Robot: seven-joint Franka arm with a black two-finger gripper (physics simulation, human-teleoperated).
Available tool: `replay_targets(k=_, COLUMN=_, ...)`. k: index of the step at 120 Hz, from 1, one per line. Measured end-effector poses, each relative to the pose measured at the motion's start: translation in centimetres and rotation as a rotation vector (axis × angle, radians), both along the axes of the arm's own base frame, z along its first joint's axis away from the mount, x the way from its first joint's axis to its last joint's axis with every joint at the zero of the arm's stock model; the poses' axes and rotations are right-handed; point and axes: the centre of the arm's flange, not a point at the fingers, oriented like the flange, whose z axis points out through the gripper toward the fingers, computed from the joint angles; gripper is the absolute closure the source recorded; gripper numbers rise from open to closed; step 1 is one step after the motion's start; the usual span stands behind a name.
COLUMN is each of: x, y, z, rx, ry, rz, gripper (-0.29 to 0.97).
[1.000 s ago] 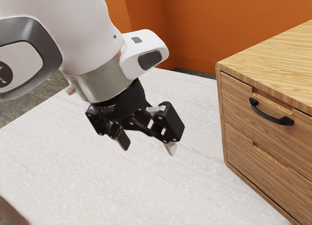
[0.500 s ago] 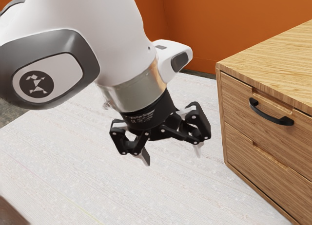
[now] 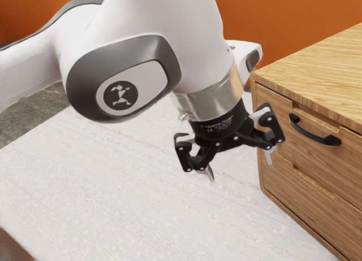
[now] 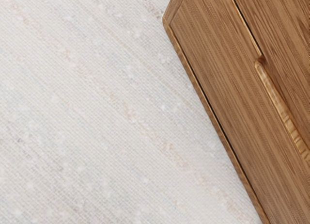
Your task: Pull the drawer handle with one arm to open the drawer
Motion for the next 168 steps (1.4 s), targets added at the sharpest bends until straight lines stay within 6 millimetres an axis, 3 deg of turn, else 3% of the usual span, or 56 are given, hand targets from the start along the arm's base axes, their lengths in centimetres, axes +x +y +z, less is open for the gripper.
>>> replay_targets(k=14, x=1.6, y=1.7, z=-0.4, rx=-0.025, ry=-0.005, rz=0.038, gripper=0.0)
replay_targets(k=38, x=3.1, y=2.4, z=-0.4, rx=-0.054, ry=-0.018, rz=0.063, gripper=0.0)
replay_targets(k=69, x=5.8, y=1.0, z=0.3, rx=-0.081, ry=-0.052, rz=0.072, gripper=0.0)
replay_targets(k=91, x=5.4, y=-2.2, z=0.1, rx=-0.105, ry=-0.059, rz=0.026, gripper=0.0)
replay_targets(k=146, x=6.4, y=-1.2, z=0.2, rx=-0.203, ry=-0.059, rz=0.121, gripper=0.0)
replay_targets(k=168, x=7.0, y=-1.8, z=-2.4, rx=-0.199, ry=-0.029, rz=0.142, gripper=0.0)
